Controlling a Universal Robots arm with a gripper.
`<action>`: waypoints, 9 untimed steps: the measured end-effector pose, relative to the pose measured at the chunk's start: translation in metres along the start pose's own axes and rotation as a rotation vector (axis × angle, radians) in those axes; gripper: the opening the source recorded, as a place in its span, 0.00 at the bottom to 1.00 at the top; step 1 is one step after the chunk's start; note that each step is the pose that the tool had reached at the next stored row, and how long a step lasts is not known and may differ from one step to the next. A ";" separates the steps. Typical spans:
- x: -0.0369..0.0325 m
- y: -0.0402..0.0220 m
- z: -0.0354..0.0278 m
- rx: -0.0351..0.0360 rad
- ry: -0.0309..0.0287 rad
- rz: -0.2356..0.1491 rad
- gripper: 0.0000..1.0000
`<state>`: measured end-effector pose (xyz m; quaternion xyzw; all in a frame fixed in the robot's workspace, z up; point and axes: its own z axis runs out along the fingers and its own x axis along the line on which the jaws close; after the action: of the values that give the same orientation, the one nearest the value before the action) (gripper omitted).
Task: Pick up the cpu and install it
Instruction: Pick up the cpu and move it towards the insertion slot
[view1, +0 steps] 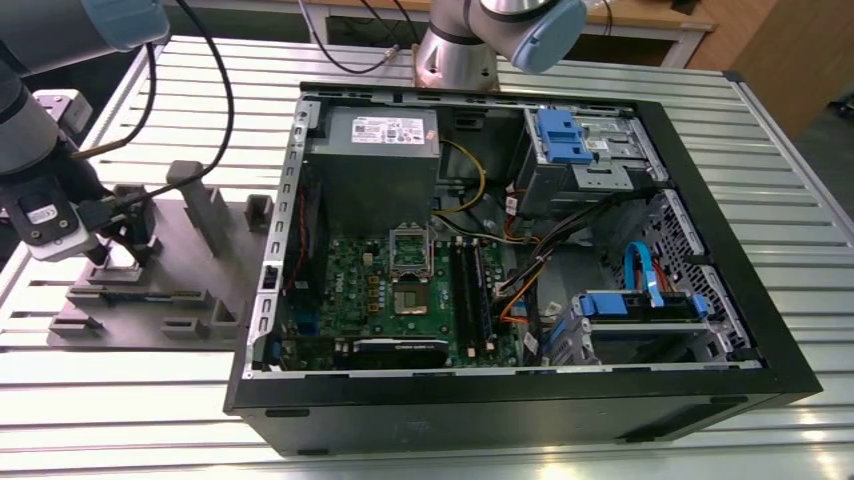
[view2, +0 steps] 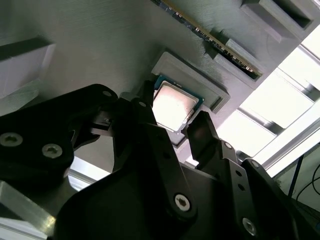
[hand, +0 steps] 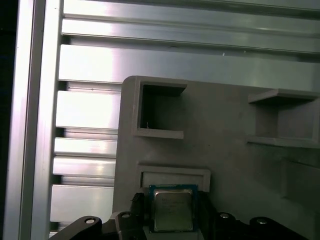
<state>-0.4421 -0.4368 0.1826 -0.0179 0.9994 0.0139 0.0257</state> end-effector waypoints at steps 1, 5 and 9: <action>0.0000 0.0000 0.0000 -0.0001 -0.0001 0.000 0.54; 0.0000 0.0000 -0.0002 0.0001 0.0001 0.000 0.54; 0.0000 0.0000 -0.0002 0.0000 0.0001 0.000 0.54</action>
<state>-0.4422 -0.4368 0.1829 -0.0179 0.9994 0.0138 0.0257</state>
